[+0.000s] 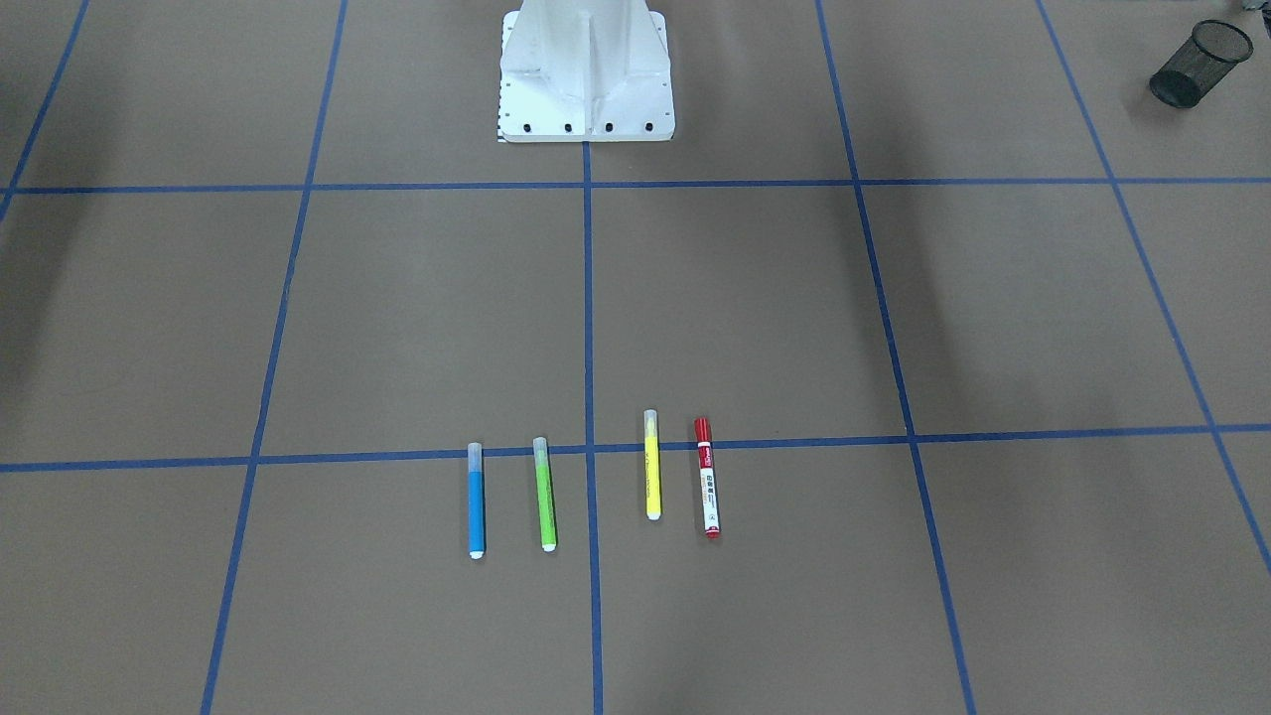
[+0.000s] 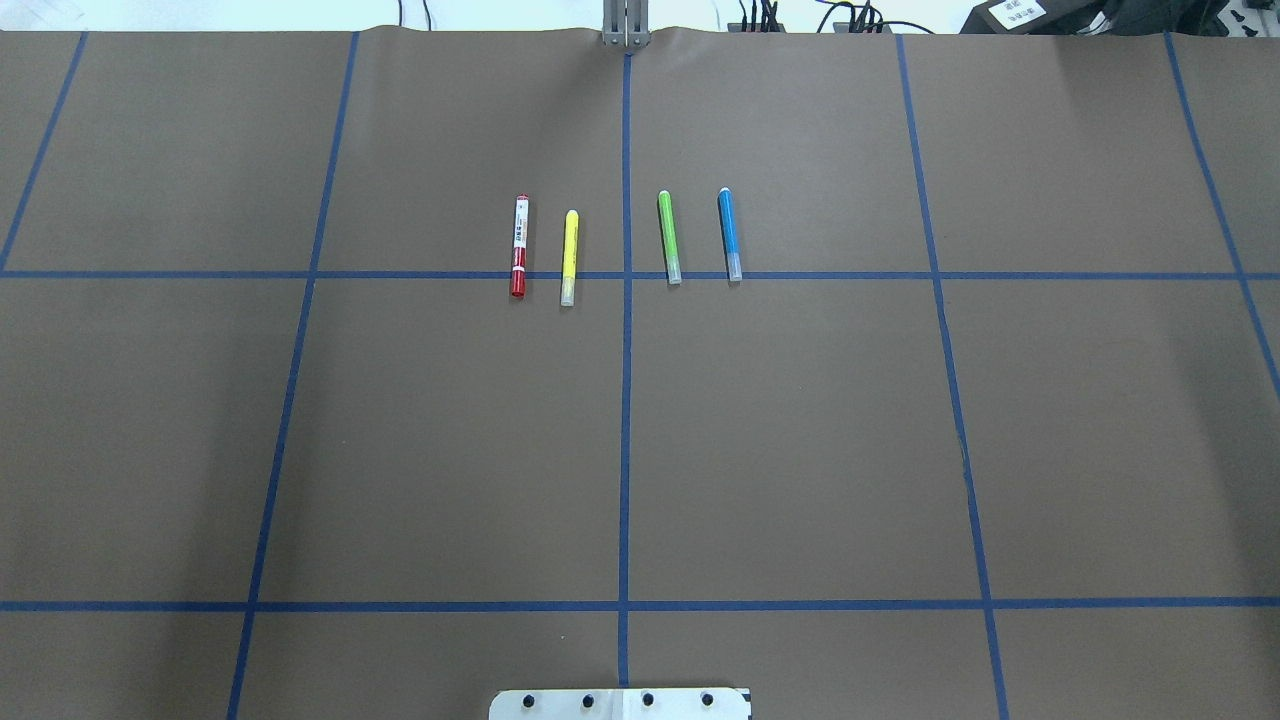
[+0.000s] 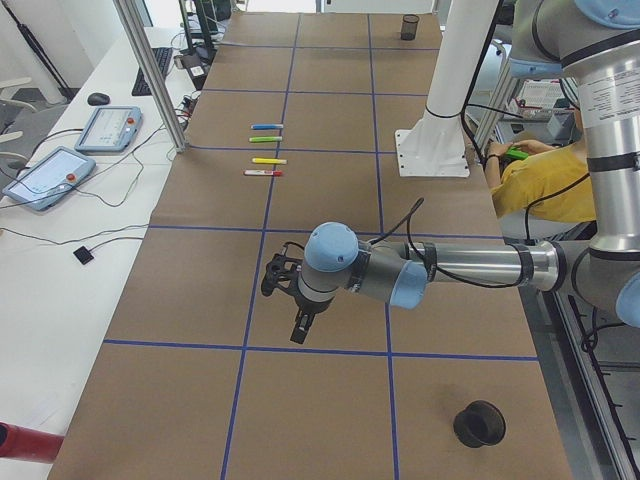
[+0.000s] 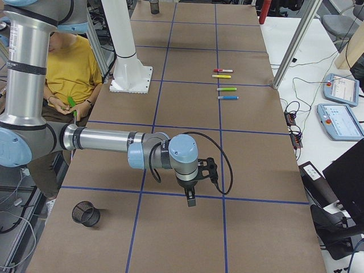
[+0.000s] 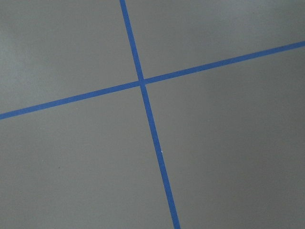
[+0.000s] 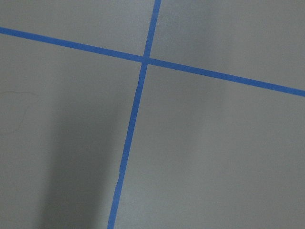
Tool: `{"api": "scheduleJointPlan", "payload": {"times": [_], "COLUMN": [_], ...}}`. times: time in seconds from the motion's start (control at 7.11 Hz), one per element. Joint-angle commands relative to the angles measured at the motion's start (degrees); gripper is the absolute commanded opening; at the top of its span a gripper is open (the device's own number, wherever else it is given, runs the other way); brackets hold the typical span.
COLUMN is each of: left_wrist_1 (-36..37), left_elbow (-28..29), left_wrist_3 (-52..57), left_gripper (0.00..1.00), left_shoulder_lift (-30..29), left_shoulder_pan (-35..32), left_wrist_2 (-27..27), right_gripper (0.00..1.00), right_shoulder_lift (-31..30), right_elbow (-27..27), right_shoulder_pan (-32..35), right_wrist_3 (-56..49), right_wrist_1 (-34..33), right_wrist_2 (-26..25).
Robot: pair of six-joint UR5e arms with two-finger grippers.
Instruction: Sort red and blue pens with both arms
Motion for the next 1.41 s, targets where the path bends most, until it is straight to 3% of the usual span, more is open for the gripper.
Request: {"api": "scheduleJointPlan", "payload": {"times": [0.0,0.42,0.84,1.27], "left_wrist_1": [0.90,-1.80,-1.47,-1.03], "left_elbow": [0.90,1.88,2.05,1.69], "left_wrist_3": [-1.42,-1.69,-4.57,-17.74], "left_gripper": [1.00,1.00,1.00,1.00], "left_shoulder_lift": [-1.76,-3.70,-8.78,-15.28], "left_shoulder_pan": [0.04,0.04,5.12,15.55], "left_wrist_2": [-2.05,-2.85,-4.35,-3.74], "right_gripper": [0.99,0.99,0.99,0.99], "right_shoulder_lift": [1.87,2.23,7.14,12.24], "right_elbow": [-0.76,-0.41,-0.15,0.03], "right_shoulder_pan": [-0.05,-0.05,-4.68,-11.53], "right_wrist_3": [0.05,0.14,4.42,16.79], "right_wrist_1": [0.42,0.42,0.33,0.41], "right_wrist_2": [0.38,4.48,6.45,6.01]}}
